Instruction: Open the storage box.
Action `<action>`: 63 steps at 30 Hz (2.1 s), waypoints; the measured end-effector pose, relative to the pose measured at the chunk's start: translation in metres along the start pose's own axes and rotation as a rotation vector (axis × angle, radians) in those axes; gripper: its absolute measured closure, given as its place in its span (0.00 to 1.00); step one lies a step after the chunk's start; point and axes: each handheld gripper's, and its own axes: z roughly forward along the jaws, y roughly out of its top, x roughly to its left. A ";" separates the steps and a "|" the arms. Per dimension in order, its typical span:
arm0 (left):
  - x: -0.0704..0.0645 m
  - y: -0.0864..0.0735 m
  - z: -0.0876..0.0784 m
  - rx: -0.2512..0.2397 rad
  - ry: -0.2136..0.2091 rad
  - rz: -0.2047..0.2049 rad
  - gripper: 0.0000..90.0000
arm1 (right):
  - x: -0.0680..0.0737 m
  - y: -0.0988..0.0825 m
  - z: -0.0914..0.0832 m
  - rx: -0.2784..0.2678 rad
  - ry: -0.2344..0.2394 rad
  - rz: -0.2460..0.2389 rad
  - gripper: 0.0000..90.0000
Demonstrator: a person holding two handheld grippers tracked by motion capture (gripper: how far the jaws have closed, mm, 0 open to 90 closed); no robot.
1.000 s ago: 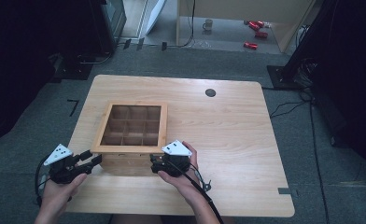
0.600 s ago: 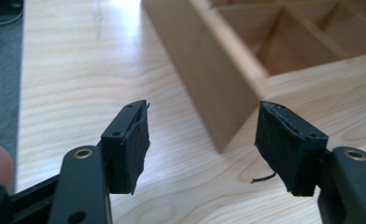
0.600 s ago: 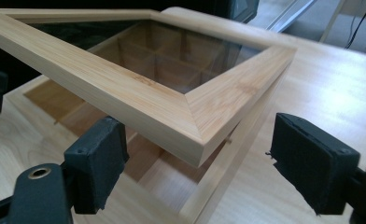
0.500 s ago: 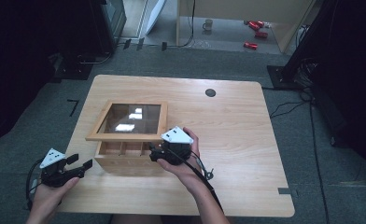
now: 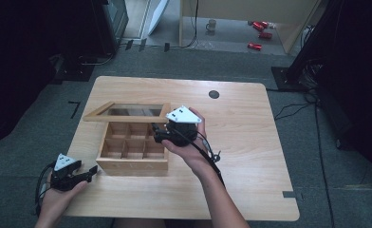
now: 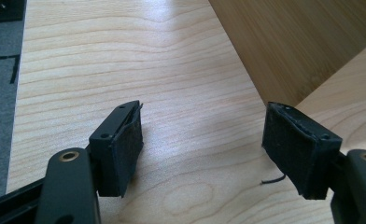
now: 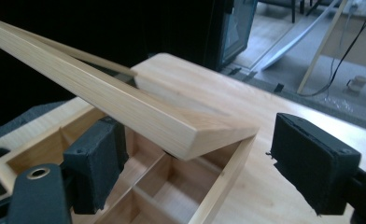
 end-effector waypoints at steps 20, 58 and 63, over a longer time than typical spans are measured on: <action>-0.005 -0.002 0.003 -0.024 0.040 0.010 0.33 | -0.039 0.011 0.053 -0.025 0.061 -0.021 0.44; 0.004 -0.002 0.003 -0.043 -0.012 -0.050 0.34 | -0.097 0.018 0.136 -0.023 -0.014 0.188 0.75; 0.003 -0.002 0.003 -0.043 -0.009 -0.048 0.34 | -0.099 0.018 0.143 -0.025 -0.036 0.231 0.75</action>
